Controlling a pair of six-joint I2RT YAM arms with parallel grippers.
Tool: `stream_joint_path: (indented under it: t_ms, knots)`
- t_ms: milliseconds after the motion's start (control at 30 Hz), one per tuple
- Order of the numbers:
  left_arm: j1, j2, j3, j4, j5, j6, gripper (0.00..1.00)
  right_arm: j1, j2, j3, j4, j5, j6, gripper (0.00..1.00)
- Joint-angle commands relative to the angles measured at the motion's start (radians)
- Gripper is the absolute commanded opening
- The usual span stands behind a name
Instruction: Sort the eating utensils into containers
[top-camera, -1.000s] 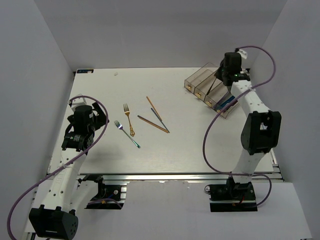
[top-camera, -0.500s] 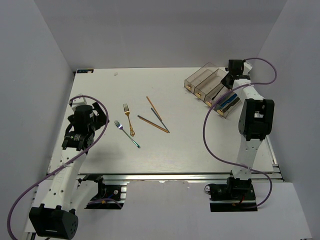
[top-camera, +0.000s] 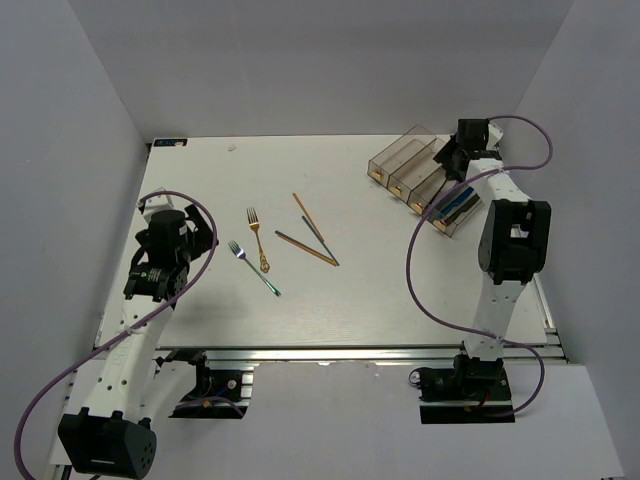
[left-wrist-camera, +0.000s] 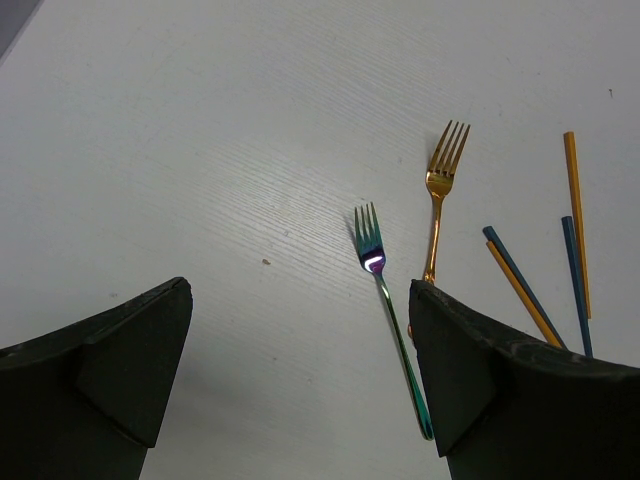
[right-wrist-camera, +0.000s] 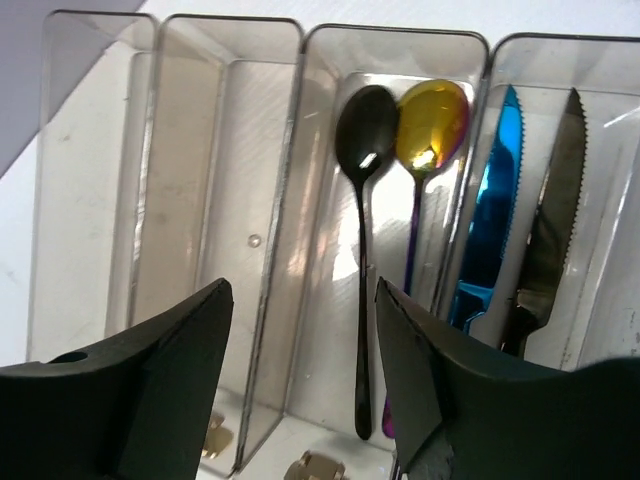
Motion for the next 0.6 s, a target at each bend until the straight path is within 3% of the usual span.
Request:
stream_joint_path:
  t_ms: [0, 100, 200, 367, 567]
  knots:
    - [-0.002, -0.004, 0.008, 0.001, 0.001, -0.001, 0.98, 0.003, -0.119, 0.038, 0.034, -0.125, -0.031, 0.65]
    - [-0.002, -0.001, 0.011, -0.001, -0.003, -0.001, 0.98, 0.036, -0.155, 0.027, 0.07, -0.343, -0.122, 0.65]
    - [-0.002, 0.006, 0.011, -0.007, -0.016, -0.002, 0.98, 0.142, -0.164, 0.032, 0.013, -0.42, -0.261, 0.65]
    - [-0.002, 0.013, 0.013, -0.005, -0.022, -0.005, 0.98, 0.421, -0.147, 0.01, -0.065, -0.368, -0.509, 0.64]
    - [-0.002, 0.029, 0.014, -0.008, -0.02, -0.005, 0.98, 0.631, -0.019, 0.091, -0.088, -0.21, -0.584, 0.62]
